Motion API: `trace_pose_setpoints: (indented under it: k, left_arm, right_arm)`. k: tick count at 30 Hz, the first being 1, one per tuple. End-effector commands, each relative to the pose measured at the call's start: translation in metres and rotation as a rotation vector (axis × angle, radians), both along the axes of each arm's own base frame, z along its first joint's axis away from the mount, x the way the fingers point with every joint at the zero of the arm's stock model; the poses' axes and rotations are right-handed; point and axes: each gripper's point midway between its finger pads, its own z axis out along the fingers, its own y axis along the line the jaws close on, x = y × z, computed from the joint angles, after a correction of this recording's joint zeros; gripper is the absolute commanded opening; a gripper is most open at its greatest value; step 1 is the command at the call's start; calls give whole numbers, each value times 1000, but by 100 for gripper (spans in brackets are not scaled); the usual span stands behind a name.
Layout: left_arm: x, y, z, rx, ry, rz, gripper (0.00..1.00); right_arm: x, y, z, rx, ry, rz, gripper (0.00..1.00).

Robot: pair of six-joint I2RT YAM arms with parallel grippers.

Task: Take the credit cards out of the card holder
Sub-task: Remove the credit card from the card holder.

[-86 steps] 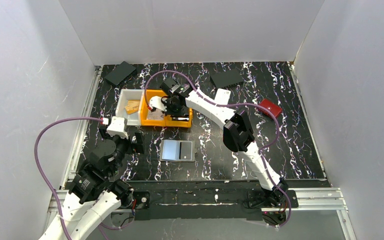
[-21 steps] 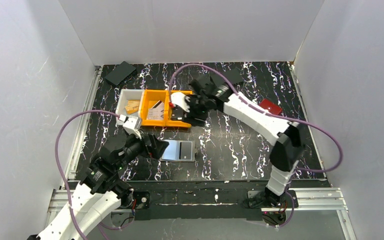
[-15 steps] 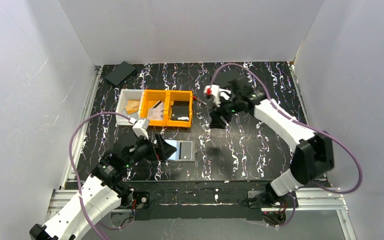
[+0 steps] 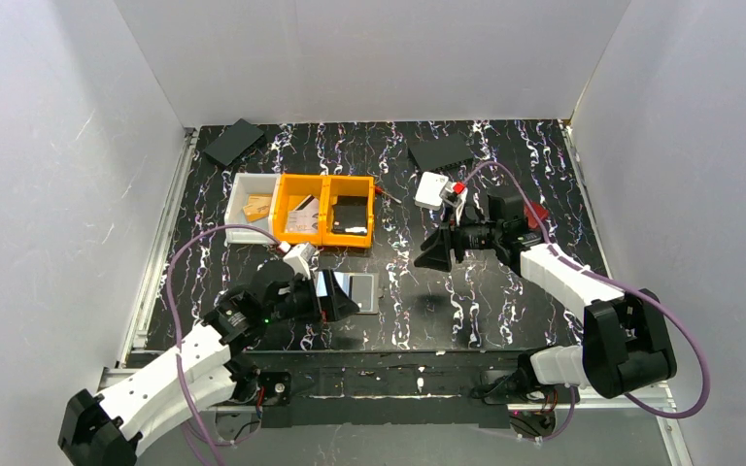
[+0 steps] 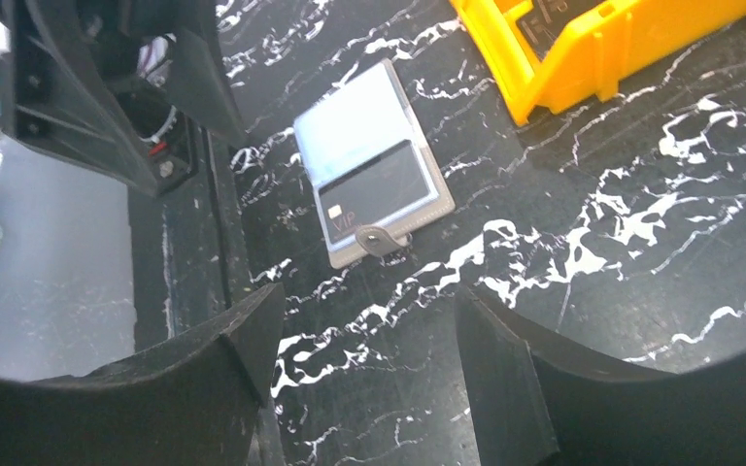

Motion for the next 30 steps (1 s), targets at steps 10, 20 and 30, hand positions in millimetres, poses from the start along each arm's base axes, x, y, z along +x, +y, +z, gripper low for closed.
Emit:
trace_pose_setpoints:
  k: [10,20,30]
  left_arm:
    - [16,-5,-11,171,9,73,98]
    - [21,-3,-12,210,-15,95,98]
    - [22,-14,-8,233,-26,66,98]
  right_arm:
    - [9,5,14,73,-47,29,73]
    - [12,8,1,62,13,64,73]
    - [4,14,-2,77,53,53,73]
